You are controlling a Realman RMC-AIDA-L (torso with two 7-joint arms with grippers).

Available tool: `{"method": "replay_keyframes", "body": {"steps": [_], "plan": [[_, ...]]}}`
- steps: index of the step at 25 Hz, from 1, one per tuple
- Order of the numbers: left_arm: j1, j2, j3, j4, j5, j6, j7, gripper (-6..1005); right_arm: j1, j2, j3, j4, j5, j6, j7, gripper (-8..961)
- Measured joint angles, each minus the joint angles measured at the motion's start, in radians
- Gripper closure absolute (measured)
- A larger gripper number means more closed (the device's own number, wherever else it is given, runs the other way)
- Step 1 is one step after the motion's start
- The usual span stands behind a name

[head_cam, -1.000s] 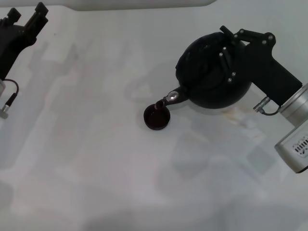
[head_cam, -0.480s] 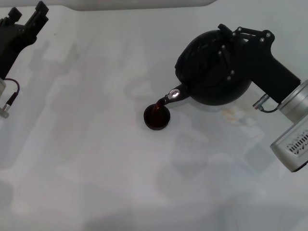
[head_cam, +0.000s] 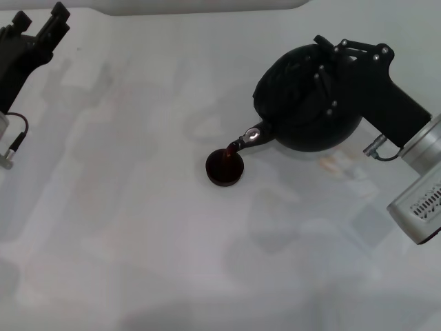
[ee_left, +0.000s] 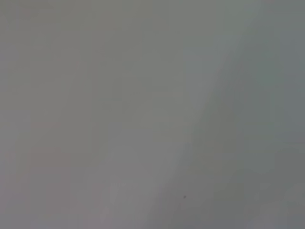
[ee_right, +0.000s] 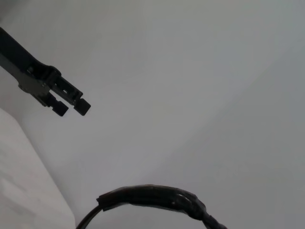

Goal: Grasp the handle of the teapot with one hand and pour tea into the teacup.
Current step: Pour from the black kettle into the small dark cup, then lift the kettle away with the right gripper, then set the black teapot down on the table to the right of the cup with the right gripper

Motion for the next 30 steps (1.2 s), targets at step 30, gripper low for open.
{"method": "replay_keyframes", "body": {"steps": [30], "plan": [[-0.012, 0.001, -0.007, -0.021, -0.002, 0.003, 0.005, 120, -0.013, -0.005, 0.147, 0.12, 0.027, -0.088, 0.792, 843]]}}
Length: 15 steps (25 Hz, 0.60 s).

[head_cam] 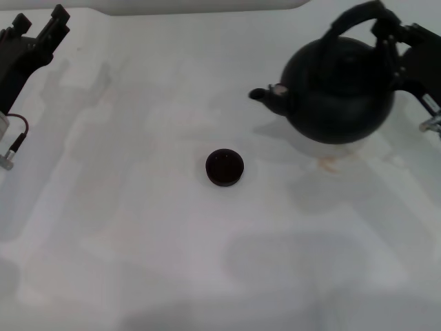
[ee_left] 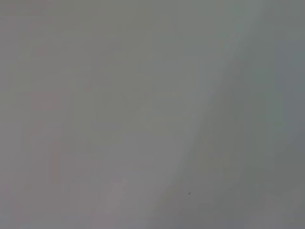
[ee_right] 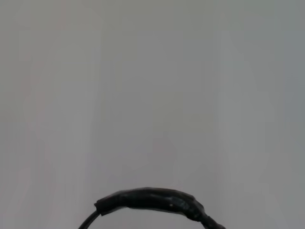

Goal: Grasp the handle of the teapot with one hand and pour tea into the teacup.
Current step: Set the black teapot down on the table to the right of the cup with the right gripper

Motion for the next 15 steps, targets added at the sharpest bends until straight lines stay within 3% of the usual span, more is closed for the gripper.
{"method": "replay_keyframes", "body": {"steps": [8, 15], "plan": [[0.0, 0.001, 0.006, 0.0, 0.0, 0.0, 0.0, 119, -0.046, -0.001, 0.01, 0.126, -0.007, -0.045, 0.052, 819], [0.0, 0.002, 0.007, 0.0, 0.002, 0.0, -0.001, 119, -0.075, 0.001, 0.006, 0.132, -0.009, -0.048, 0.012, 796]]}}
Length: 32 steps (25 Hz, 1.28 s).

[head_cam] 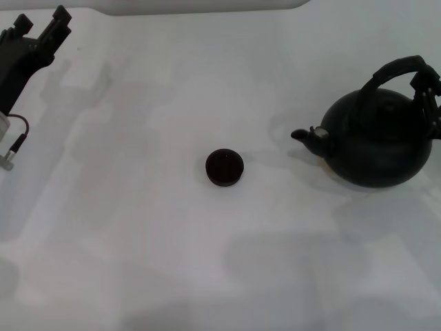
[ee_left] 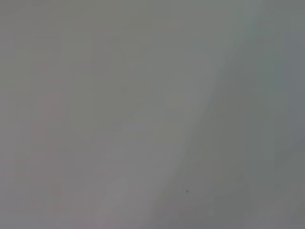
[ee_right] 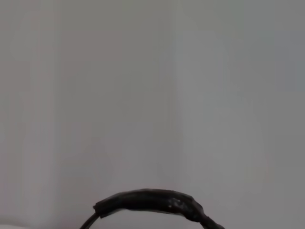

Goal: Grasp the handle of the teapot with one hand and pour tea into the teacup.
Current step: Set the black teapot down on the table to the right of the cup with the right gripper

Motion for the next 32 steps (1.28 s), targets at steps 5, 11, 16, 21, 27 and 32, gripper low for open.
{"method": "replay_keyframes", "body": {"steps": [5, 11, 16, 21, 27, 32], "plan": [[-0.004, 0.005, 0.0, 0.001, 0.0, 0.002, 0.001, 119, 0.011, 0.002, -0.033, -0.016, -0.002, 0.009, -0.012, 779], [0.001, 0.004, 0.0, 0.001, 0.0, 0.003, 0.001, 119, 0.017, 0.004, -0.063, -0.057, -0.004, 0.052, -0.012, 758], [0.002, 0.003, 0.0, -0.001, 0.0, 0.004, 0.001, 119, 0.019, 0.005, -0.068, -0.078, -0.004, 0.102, -0.012, 741], [0.003, 0.003, 0.0, -0.001, 0.0, 0.005, 0.001, 120, 0.014, 0.006, -0.062, -0.088, 0.003, 0.103, -0.002, 724], [0.004, 0.003, -0.005, -0.002, 0.001, 0.005, 0.001, 120, 0.015, 0.005, -0.066, -0.091, 0.004, 0.11, -0.001, 704], [0.005, 0.002, -0.009, -0.002, 0.0, 0.007, 0.001, 120, 0.012, 0.005, -0.067, -0.091, 0.0, 0.114, 0.001, 687]]}}
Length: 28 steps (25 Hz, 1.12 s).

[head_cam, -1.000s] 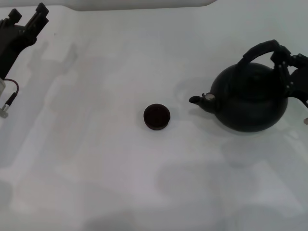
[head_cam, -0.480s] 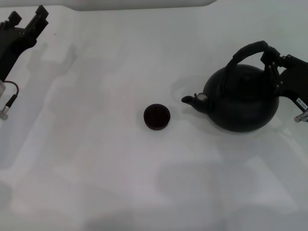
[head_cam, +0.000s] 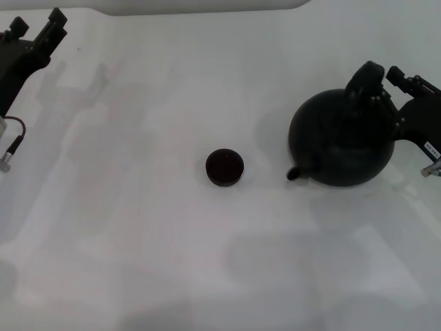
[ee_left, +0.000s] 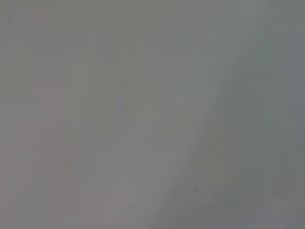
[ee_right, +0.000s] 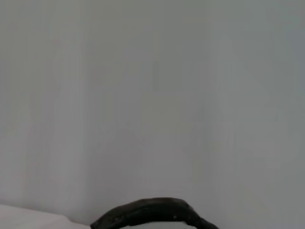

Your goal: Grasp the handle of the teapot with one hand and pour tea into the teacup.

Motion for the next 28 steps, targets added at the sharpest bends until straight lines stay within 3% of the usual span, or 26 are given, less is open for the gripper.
{"method": "replay_keyframes", "body": {"steps": [11, 13, 19, 23, 28], "plan": [[-0.003, 0.0, 0.004, 0.0, -0.001, 0.0, 0.0, 120, -0.004, -0.007, 0.013, 0.037, 0.005, -0.004, 0.239, 489], [-0.004, 0.0, 0.004, 0.0, -0.001, 0.0, 0.0, 119, -0.017, -0.007, 0.03, 0.04, 0.009, -0.007, 0.245, 289], [-0.003, 0.0, 0.003, 0.0, -0.001, 0.001, 0.0, 119, -0.07, -0.001, 0.187, 0.041, 0.012, -0.01, 0.203, 69], [-0.005, -0.002, 0.001, 0.0, -0.001, 0.001, 0.01, 119, -0.072, 0.003, 0.249, 0.036, 0.025, -0.011, 0.048, 73], [-0.006, -0.005, -0.001, 0.0, -0.002, 0.011, 0.06, 119, -0.066, 0.007, 0.267, 0.01, 0.15, -0.011, -0.154, 76]]}}
